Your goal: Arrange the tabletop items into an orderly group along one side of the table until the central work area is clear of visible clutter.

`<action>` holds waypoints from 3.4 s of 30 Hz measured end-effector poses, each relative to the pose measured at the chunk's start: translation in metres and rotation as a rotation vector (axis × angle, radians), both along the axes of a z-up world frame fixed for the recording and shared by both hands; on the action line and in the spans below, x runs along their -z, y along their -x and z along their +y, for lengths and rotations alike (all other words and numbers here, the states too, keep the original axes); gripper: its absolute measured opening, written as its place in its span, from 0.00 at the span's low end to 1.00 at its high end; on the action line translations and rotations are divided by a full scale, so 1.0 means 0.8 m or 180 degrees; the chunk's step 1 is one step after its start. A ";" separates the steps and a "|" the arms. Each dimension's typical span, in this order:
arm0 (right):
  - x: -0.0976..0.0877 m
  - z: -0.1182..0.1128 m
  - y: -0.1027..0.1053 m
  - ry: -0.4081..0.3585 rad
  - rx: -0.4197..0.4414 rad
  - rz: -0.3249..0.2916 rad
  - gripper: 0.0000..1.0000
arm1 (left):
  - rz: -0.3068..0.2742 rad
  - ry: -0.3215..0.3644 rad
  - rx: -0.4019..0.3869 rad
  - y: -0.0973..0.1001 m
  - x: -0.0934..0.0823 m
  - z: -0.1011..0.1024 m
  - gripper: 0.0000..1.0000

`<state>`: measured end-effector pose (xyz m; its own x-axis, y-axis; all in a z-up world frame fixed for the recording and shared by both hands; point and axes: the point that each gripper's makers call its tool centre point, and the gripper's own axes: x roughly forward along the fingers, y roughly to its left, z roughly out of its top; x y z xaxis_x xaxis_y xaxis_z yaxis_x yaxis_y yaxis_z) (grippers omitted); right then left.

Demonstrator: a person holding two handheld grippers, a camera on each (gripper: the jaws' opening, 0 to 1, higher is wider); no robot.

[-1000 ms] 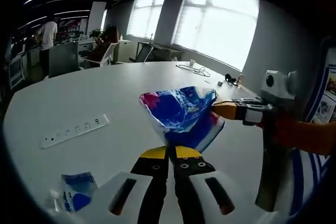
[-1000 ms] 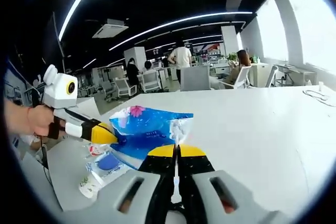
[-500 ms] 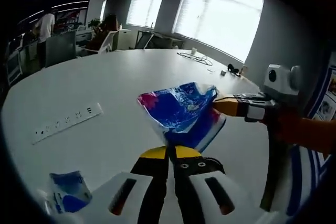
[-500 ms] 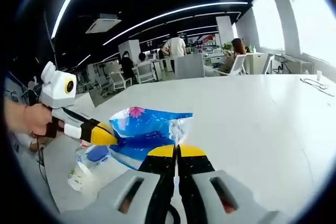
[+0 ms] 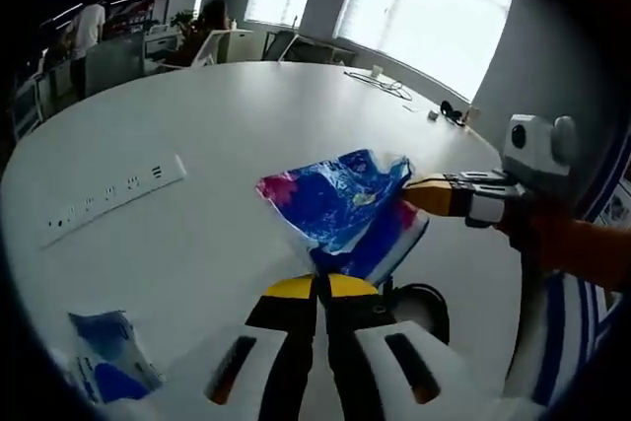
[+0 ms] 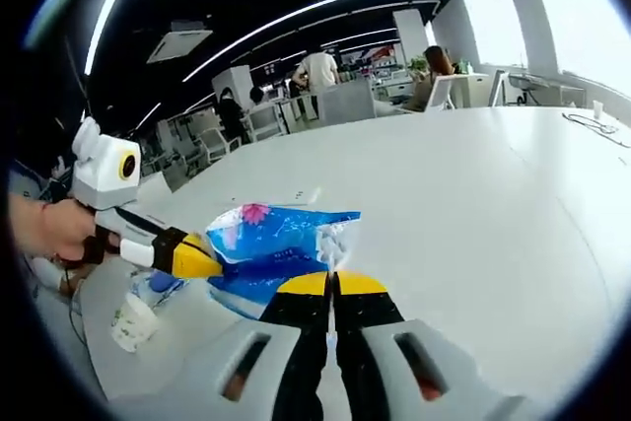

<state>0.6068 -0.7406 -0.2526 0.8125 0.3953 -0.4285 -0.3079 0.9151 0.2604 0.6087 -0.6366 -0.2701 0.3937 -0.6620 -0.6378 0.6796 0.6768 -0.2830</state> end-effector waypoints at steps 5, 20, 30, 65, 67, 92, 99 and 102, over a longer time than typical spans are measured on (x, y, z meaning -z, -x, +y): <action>0.019 -0.005 -0.005 -0.0019 0.0009 0.0064 0.00 | 0.0085 -0.0024 -0.0034 -0.005 0.018 -0.005 0.00; 0.064 -0.009 -0.012 -0.0047 0.0003 0.0270 0.00 | 0.0280 -0.0112 -0.0071 -0.006 0.061 -0.007 0.00; 0.076 -0.009 -0.011 -0.0032 -0.0003 0.0351 0.00 | 0.0344 -0.0093 -0.0088 -0.008 0.063 -0.006 0.01; 0.065 -0.029 -0.015 0.0089 0.0043 0.0339 0.28 | 0.0304 -0.0056 -0.0003 -0.010 0.057 -0.011 0.34; 0.061 -0.031 -0.015 0.0075 0.0051 0.0328 0.30 | 0.0304 -0.0031 0.0001 -0.010 0.054 -0.012 0.37; 0.015 -0.040 -0.009 0.0096 0.0026 0.0178 0.42 | 0.0190 0.0092 0.0090 -0.008 0.010 -0.002 0.65; 0.001 -0.035 -0.004 0.0094 -0.0023 0.0127 0.48 | 0.0152 0.0116 0.0079 -0.004 -0.004 0.011 0.70; -0.003 -0.032 0.000 0.0104 -0.0055 0.0129 0.51 | 0.0123 0.0107 0.0094 -0.001 -0.010 0.016 0.73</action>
